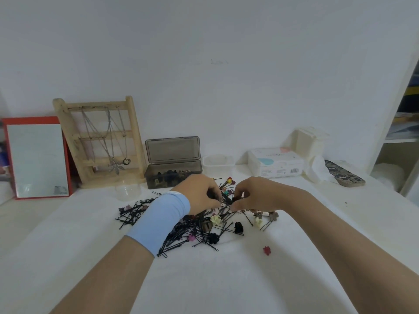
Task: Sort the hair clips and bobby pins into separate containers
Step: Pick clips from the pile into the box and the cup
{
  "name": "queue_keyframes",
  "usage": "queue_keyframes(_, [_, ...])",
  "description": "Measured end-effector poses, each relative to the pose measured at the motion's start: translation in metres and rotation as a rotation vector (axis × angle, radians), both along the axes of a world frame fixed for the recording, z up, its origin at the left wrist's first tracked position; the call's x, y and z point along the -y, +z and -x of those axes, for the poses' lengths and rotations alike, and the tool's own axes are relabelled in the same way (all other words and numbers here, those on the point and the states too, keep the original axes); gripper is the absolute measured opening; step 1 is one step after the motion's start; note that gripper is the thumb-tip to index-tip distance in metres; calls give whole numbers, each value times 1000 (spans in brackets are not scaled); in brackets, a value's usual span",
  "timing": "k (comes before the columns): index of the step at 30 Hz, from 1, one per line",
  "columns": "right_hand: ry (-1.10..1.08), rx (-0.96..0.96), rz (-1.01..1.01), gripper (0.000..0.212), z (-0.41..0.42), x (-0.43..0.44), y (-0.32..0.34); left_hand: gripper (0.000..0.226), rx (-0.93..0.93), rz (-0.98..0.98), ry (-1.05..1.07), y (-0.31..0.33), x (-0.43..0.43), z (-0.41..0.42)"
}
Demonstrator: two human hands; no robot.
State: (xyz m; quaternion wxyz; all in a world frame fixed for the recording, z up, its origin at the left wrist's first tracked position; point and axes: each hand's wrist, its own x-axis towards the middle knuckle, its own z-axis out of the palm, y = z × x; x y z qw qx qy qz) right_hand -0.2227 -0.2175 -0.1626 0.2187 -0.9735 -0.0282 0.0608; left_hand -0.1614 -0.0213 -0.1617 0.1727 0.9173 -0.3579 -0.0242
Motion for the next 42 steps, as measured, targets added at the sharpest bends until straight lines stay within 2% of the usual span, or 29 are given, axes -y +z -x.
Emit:
queue_keyframes(5, [58,116,-111,9,-10,-14,-4,33,-70,143,65,-4,-16,-4])
queue_keyframes(11, [69,154,-245,17,-42,-35,-4,20,-2,212,175,-4,-37,-30])
queue_keyframes(18, [24,233,-213,20,-139,-61,5,17,12,245,366,8,-59,-114])
queue_keyframes(22, [45,202,-129,25,-195,-75,5,30,-41,247,383,10,-65,-150])
queue_keyframes(25, [106,187,-26,27,-219,-80,-1,50,-94,146,324,4,-63,-166])
queue_keyframes(28, [135,142,-84,33,-231,-78,-7,68,-156,83,245,-7,-63,-179])
queue_keyframes(30, [134,162,-98,36,-233,-76,-8,70,-166,114,220,-12,-65,-182])
queue_keyframes(38, [137,291,-145,24,-199,-55,6,40,-44,264,226,-9,-61,-158])
queue_keyframes(42, [178,185,-103,16,-153,-41,18,26,-34,280,171,-3,-50,-120])
